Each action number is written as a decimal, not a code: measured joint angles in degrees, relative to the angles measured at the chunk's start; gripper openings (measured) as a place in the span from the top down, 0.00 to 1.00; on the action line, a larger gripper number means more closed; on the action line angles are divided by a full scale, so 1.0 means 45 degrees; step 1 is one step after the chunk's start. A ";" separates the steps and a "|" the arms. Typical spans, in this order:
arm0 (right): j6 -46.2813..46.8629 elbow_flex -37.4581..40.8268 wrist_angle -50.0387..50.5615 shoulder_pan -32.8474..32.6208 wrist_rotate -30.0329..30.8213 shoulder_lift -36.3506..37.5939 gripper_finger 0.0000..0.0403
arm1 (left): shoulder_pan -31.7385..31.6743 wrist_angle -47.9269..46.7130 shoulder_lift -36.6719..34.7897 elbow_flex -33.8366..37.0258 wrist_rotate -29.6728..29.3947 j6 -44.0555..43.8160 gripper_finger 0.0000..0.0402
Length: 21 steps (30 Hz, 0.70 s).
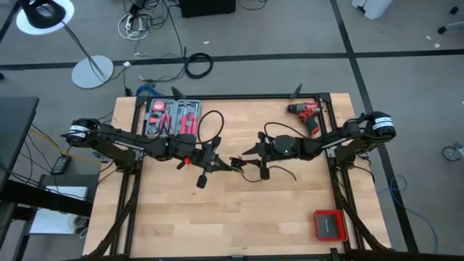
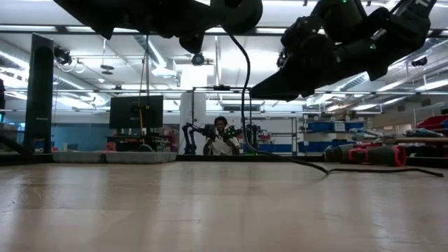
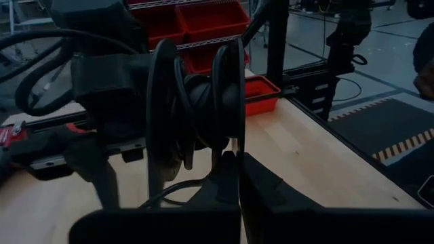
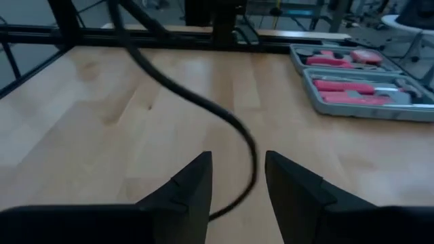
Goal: Coil cords
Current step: Uncoil the black wire from the black spool
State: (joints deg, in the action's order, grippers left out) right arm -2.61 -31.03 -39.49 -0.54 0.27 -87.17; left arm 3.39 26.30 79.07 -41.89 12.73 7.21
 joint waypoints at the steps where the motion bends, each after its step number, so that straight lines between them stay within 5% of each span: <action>1: -0.0001 -0.0091 0.0021 -0.0002 -0.0024 -0.0106 0.66 | -0.0015 0.0000 0.0000 0.0000 0.0000 0.0002 1.00; 21: -0.0243 -0.0937 0.0101 0.0418 -0.0447 -0.0804 0.71 | -0.0085 0.0019 0.0000 0.0000 -0.0053 0.0138 1.00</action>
State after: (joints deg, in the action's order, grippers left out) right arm -3.70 -35.25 -39.04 1.34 -1.74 -90.78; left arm 3.01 26.39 79.07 -41.89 12.49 7.83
